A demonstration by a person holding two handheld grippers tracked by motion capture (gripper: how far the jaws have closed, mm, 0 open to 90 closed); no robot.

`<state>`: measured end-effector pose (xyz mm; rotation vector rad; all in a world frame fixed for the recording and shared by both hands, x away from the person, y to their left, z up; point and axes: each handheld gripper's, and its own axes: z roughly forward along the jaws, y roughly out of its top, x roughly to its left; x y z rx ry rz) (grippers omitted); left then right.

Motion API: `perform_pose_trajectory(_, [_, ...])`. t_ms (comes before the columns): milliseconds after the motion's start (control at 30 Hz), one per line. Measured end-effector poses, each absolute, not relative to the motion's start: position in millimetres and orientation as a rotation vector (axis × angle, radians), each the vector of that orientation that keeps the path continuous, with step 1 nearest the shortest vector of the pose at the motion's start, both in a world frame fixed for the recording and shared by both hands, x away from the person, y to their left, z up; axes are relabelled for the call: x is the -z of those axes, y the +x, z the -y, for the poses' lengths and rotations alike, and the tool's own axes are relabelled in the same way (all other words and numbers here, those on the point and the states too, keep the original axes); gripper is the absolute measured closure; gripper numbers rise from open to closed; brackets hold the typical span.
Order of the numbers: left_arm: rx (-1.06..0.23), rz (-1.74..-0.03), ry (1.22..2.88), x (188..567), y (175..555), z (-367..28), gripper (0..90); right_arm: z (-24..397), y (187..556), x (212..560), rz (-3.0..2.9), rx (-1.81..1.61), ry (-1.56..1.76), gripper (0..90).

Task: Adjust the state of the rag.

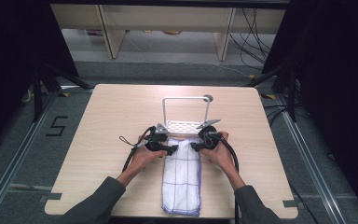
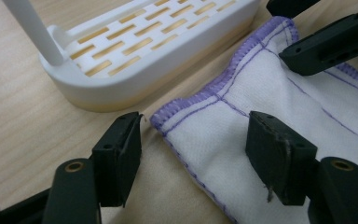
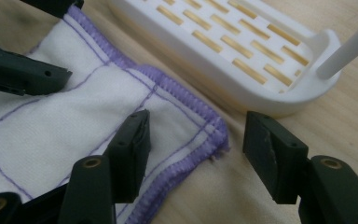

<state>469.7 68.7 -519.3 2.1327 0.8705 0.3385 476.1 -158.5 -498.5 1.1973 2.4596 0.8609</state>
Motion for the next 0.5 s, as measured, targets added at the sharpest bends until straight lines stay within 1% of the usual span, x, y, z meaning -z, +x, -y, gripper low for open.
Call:
perform_pose_trajectory(67, [-0.352, -0.873, 2.144, 518.0, 468.5, -68.0, 37.5, 159.3, 477.0, 499.9, -2.465, -0.845, 1.185, 42.5])
perform_pose_trajectory(133, [-0.364, -0.871, 2.143, 518.0, 467.9, -67.7, 38.1, 159.5, 476.8, 499.0, -2.466, -0.840, 1.193, 43.1])
perform_pose_trajectory(267, [-0.364, -0.827, 2.157, 517.3, 465.7, -66.4, 47.9, 160.1, 475.2, 495.3, -2.459, -0.801, 1.179, 43.8])
perform_pose_trajectory(433, [-0.344, -0.743, 2.180, 516.1, 461.9, -63.6, 66.2, 158.6, 473.0, 489.3, -2.432, -0.864, 1.215, 40.6])
perform_pose_trajectory(500, [-0.352, -0.731, 2.185, 515.9, 461.0, -62.8, 69.8, 156.3, 473.4, 492.2, -2.444, -0.852, 1.216, 39.5])
